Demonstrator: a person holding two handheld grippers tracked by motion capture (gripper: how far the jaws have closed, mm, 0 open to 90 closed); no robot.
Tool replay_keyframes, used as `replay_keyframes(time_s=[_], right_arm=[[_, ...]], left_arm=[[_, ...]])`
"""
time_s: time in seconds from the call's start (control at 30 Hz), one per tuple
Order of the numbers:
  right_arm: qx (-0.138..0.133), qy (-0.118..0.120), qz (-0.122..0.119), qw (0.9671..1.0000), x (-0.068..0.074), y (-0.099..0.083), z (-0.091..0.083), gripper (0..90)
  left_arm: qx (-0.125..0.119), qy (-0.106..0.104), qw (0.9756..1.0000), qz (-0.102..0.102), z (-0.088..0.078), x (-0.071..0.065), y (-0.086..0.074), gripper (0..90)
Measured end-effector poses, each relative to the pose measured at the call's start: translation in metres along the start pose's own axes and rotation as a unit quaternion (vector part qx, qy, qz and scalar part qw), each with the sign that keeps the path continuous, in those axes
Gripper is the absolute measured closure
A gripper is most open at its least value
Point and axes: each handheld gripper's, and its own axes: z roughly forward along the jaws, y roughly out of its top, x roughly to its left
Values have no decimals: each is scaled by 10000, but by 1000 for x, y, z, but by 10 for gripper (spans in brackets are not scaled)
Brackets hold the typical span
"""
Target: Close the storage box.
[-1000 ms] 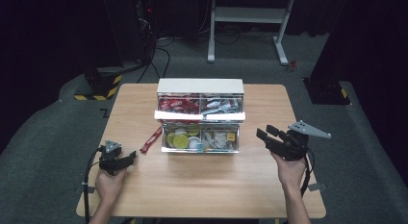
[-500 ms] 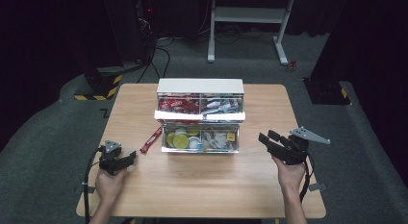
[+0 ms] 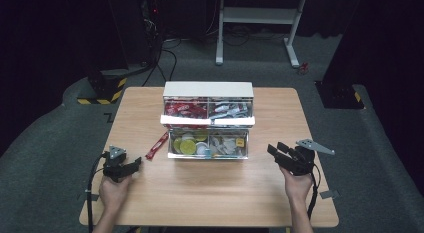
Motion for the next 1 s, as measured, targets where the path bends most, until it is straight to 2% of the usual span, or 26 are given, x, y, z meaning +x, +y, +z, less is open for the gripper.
replay_keyframes(time_s=[0.57, 1.0], right_arm=[[345, -273, 7, 9990, -9, -20, 18, 510], [658, -507, 11, 9965, -18, -34, 34, 508]], left_arm=[[-4, 8, 10000, -4, 0, 0, 0, 339], [-1, 6, 10000, -12, 0, 0, 0, 339]])
